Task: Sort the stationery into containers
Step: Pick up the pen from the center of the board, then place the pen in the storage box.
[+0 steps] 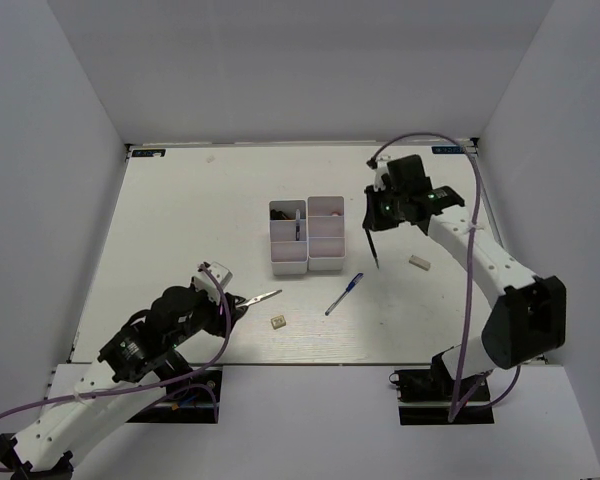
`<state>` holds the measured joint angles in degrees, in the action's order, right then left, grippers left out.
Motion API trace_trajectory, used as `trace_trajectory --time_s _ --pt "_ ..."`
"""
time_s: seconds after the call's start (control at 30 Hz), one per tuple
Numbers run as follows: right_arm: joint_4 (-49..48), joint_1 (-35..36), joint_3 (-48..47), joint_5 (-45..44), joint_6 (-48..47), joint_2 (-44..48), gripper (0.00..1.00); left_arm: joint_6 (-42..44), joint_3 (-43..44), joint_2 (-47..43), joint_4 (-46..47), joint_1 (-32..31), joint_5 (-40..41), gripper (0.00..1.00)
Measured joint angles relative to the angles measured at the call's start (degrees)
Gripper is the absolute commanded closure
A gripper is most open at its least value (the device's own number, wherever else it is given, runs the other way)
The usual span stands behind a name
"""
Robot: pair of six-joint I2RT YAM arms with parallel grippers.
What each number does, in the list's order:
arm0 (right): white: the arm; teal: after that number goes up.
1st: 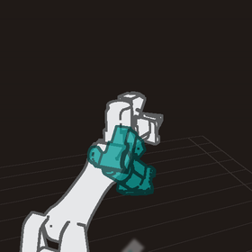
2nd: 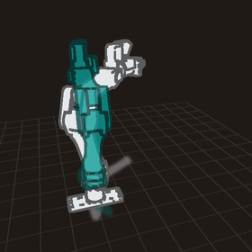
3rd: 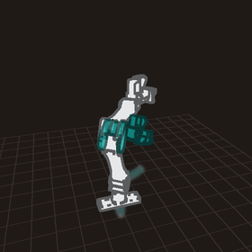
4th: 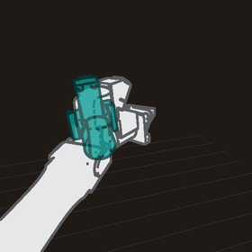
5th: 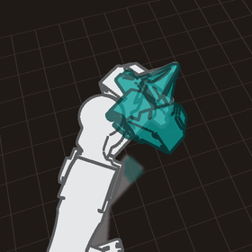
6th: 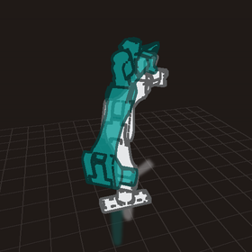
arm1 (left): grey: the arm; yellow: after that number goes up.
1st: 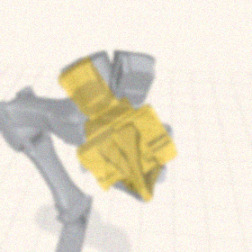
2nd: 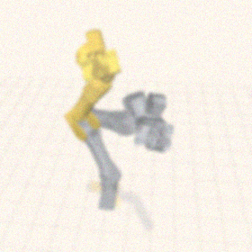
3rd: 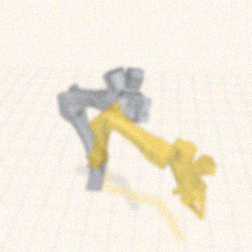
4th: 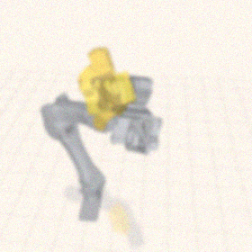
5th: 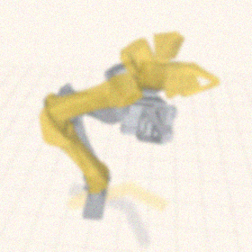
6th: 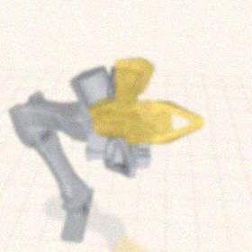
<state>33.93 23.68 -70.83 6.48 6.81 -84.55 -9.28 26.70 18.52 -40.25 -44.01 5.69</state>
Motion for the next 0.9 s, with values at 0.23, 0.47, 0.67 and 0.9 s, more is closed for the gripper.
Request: trace_trajectory --time_s 0.23,0.47,0.67,0.9 --pt "-4.81 2.82 -11.02 9.51 -2.34 0.15 1.0 0.26 -0.07 0.44 0.24 0.02 -0.22 0.35" --pt "-11.63 7.04 -20.7 18.01 -2.16 -10.1 1.0 0.31 -0.09 0.57 0.24 0.02 0.13 0.35" --pt "-16.11 9.86 -27.02 24.13 -3.67 -16.94 1.0 0.26 -0.11 1.7 0.24 0.02 1.31 0.36" --pt "-19.98 12.79 -26.88 32.3 -9.49 -18.64 1.0 0.2 -0.11 2.49 0.24 0.0 2.23 0.36"
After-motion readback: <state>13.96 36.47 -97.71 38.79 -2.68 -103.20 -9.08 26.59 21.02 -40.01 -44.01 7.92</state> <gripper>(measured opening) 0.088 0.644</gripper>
